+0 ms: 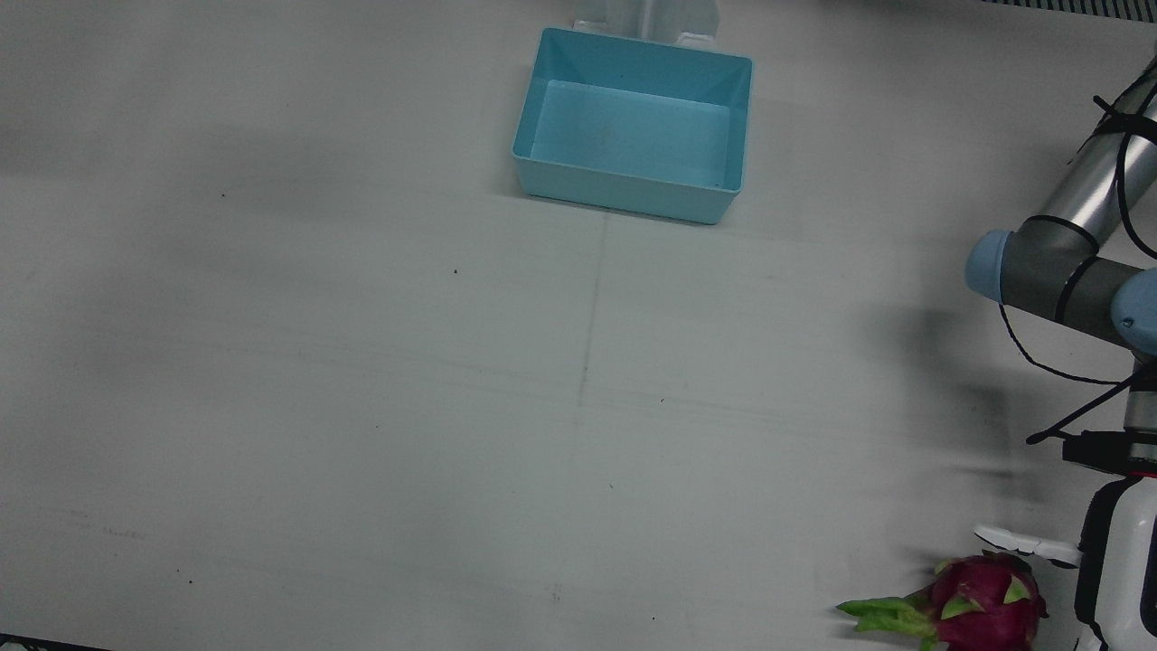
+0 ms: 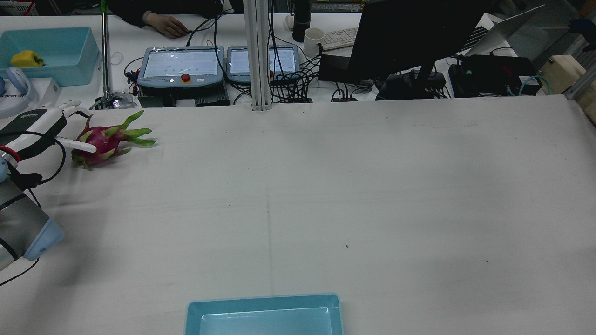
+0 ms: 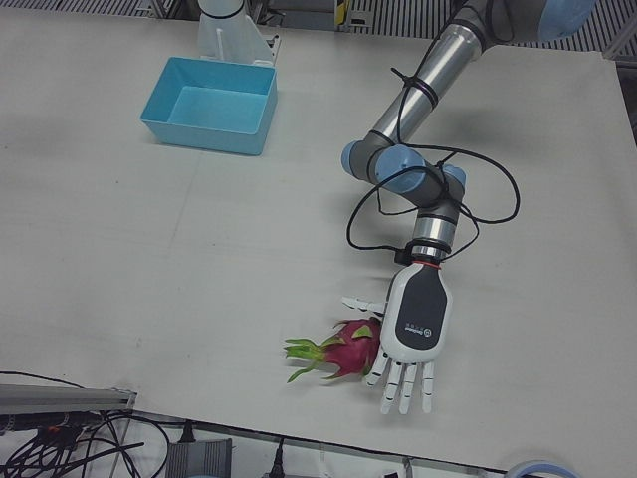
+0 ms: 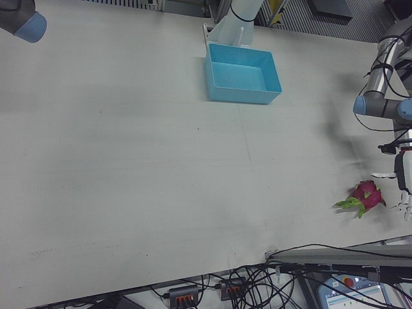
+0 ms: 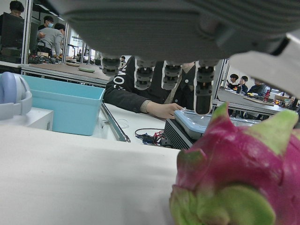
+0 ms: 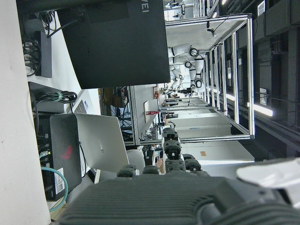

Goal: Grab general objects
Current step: 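Close the left hand's fingers around the dragon fruit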

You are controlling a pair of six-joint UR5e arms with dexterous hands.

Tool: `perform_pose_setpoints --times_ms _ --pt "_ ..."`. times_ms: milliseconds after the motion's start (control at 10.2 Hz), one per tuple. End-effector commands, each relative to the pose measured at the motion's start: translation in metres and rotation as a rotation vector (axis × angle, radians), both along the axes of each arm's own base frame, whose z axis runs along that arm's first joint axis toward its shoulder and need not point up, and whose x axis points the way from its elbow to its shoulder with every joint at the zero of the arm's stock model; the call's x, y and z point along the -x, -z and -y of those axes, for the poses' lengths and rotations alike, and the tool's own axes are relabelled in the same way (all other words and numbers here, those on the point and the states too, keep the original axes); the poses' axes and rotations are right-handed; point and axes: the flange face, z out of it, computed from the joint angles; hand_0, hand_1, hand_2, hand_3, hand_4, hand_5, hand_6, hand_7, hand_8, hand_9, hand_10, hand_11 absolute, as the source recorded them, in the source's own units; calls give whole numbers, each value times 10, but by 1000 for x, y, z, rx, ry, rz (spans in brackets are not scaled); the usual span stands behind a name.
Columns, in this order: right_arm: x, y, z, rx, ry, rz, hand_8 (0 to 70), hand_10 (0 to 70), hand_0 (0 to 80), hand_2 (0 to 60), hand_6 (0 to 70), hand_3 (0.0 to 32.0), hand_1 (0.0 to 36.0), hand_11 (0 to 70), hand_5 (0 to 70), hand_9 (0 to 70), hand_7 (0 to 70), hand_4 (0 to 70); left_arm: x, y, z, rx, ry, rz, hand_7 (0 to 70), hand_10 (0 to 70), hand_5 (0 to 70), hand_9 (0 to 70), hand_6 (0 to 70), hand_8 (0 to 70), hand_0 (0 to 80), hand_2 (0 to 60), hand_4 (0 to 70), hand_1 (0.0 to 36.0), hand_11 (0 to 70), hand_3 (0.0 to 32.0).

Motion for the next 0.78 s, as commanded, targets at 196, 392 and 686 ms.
perform_pose_setpoints --times_ms 196,392,686 --pt "0 0 0 0 0 0 0 0 0 0 0 0 0 0 0 0 0 0 -13 -5 -5 5 1 8 136 46 299 59 62 159 263 8 0 0 63 110" --pt "1 0 0 0 1 0 0 0 0 0 0 0 0 0 0 0 0 0 -13 -6 -5 -2 17 34 140 49 310 64 65 162 273 10 4 0 67 110" --pt "1 -1 0 2 1 0 0 0 0 0 0 0 0 0 0 0 0 0 -13 -6 -5 -5 17 36 144 52 317 68 68 165 317 14 5 4 71 104"
